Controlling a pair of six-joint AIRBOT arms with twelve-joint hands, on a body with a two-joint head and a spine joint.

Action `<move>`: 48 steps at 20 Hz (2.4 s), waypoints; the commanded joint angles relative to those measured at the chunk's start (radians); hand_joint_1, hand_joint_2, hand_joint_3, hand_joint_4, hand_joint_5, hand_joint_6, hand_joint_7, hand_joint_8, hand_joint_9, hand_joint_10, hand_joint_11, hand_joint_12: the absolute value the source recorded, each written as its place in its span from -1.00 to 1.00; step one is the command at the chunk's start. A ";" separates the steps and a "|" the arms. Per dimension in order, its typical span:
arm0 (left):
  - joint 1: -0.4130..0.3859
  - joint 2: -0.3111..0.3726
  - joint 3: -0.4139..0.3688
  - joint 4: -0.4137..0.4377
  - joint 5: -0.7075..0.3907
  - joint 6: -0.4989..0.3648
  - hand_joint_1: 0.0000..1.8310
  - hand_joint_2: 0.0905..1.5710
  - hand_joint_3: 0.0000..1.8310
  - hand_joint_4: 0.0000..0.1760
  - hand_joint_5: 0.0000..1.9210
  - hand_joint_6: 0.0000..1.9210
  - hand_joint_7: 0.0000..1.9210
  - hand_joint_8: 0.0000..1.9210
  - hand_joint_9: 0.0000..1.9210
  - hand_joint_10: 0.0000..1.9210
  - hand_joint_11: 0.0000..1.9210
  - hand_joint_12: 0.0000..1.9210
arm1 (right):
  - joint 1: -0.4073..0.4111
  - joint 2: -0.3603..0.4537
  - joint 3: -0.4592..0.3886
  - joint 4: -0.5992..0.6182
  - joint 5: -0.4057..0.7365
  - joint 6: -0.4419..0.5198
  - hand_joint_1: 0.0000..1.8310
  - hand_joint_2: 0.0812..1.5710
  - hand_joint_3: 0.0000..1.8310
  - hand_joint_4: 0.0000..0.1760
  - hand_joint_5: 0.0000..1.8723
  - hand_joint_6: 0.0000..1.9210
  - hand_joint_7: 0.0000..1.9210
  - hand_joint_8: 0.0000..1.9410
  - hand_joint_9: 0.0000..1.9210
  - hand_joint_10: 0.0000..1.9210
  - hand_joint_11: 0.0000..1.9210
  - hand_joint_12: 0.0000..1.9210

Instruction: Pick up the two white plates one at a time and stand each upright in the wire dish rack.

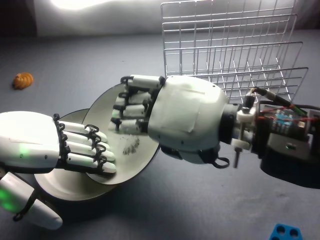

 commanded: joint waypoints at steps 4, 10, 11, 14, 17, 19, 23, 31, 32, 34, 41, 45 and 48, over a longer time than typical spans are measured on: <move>0.002 -0.021 -0.004 -0.016 -0.024 -0.007 -1.00 0.37 -1.00 -1.00 -0.84 -1.00 -0.80 -1.00 -0.85 -1.00 -1.00 -0.80 | -0.003 -0.034 0.033 0.001 0.126 -0.039 0.30 0.45 -0.99 -1.00 -0.47 -1.00 -0.50 -1.00 -0.54 -1.00 -1.00 0.06; 0.002 -0.025 0.002 -0.021 -0.025 -0.010 -1.00 0.38 -1.00 -1.00 -0.81 -1.00 -0.79 -1.00 -0.84 -1.00 -1.00 -0.79 | -0.028 -0.090 0.100 0.001 0.163 -0.034 0.32 0.40 -1.00 -1.00 -0.40 -0.98 -0.44 -0.98 -0.47 -0.98 -0.95 0.09; 0.002 -0.025 0.003 -0.022 -0.025 -0.010 -1.00 0.38 -1.00 -1.00 -0.81 -1.00 -0.79 -1.00 -0.84 -1.00 -1.00 -0.79 | -0.030 -0.102 0.115 0.001 0.175 -0.033 0.32 0.40 -1.00 -1.00 -0.40 -0.98 -0.44 -0.98 -0.47 -0.98 -0.95 0.09; 0.002 -0.025 0.003 -0.023 -0.025 -0.011 -1.00 0.37 -1.00 -1.00 -0.82 -1.00 -0.81 -1.00 -0.86 -1.00 -1.00 -0.82 | -0.029 -0.126 0.145 0.001 0.201 -0.015 0.33 0.40 -1.00 -1.00 -0.29 -0.99 -0.33 -0.99 -0.38 -0.98 -0.89 0.11; 0.002 -0.027 0.004 -0.023 -0.025 -0.012 -1.00 0.38 -1.00 -1.00 -0.81 -1.00 -0.80 -1.00 -0.84 -1.00 -1.00 -0.78 | -0.025 -0.130 0.149 0.001 0.227 -0.001 0.36 0.37 -1.00 -1.00 -0.21 -0.98 -0.21 -0.98 -0.26 -0.96 -0.75 0.09; 0.002 -0.027 0.004 -0.023 -0.025 -0.012 -1.00 0.37 -1.00 -1.00 -0.81 -1.00 -0.79 -1.00 -0.84 -1.00 -1.00 -0.79 | -0.025 -0.130 0.150 0.001 0.230 0.002 0.37 0.35 -1.00 -1.00 -0.07 -0.98 -0.07 -0.98 -0.14 -0.96 -0.63 0.10; 0.002 -0.026 0.005 -0.023 -0.025 -0.012 -1.00 0.38 -1.00 -1.00 -0.82 -1.00 -0.81 -1.00 -0.85 -1.00 -1.00 -0.82 | -0.027 -0.130 0.150 0.001 0.233 0.006 0.32 0.42 -1.00 -0.86 -0.01 0.15 -0.01 -0.02 0.08 -0.96 -0.43 0.10; -0.029 0.002 -0.003 -0.032 -0.030 -0.025 -1.00 0.39 -1.00 -1.00 -0.81 -0.99 -0.80 -0.99 -0.86 -1.00 -1.00 -0.83 | -0.034 -0.130 0.149 0.001 0.244 0.022 0.34 0.38 -1.00 -0.93 0.06 0.08 0.04 -0.08 0.19 -0.97 -0.31 0.03; -0.035 0.009 -0.005 -0.032 -0.030 -0.033 -1.00 0.39 -1.00 -1.00 -0.79 -1.00 -0.79 -1.00 -0.84 -1.00 -1.00 -0.79 | -0.034 -0.130 0.149 0.001 0.250 0.022 0.34 0.38 -1.00 -0.94 0.05 0.10 0.04 -0.08 0.19 -0.97 -0.31 0.03; -0.043 0.030 -0.015 -0.037 -0.035 -0.042 -1.00 0.38 -1.00 -1.00 -0.79 -1.00 -0.80 -1.00 -0.85 -1.00 -1.00 -0.80 | -0.032 -0.130 0.149 0.001 0.256 0.023 0.47 0.37 -1.00 -1.00 0.04 0.09 0.07 -0.12 0.00 -0.11 -0.32 0.07; -0.103 0.129 -0.082 -0.032 -0.048 -0.050 -1.00 0.38 -1.00 -1.00 -0.85 -1.00 -0.84 -1.00 -0.85 -1.00 -1.00 -0.73 | -0.025 -0.130 0.149 0.001 0.268 0.031 0.49 0.40 -1.00 -1.00 -0.02 0.16 0.05 -0.02 -0.14 0.21 -0.34 0.12; -0.139 0.201 -0.116 0.016 -0.027 -0.072 -1.00 0.38 -1.00 -1.00 -0.80 -1.00 -0.81 -1.00 -0.85 -1.00 -1.00 -0.76 | -0.011 -0.130 0.141 0.001 0.277 0.031 0.49 0.40 -1.00 -1.00 -0.04 0.19 0.05 -0.04 -0.13 0.23 -0.33 0.12; -0.140 0.271 -0.134 0.023 -0.031 -0.099 -1.00 0.39 -1.00 -1.00 -0.81 -1.00 -0.82 -1.00 -0.85 -1.00 -1.00 -0.75 | 0.014 -0.118 0.119 0.019 0.282 0.031 0.33 0.40 -1.00 -0.79 -0.02 0.15 0.05 -0.05 0.15 -0.83 -0.29 0.06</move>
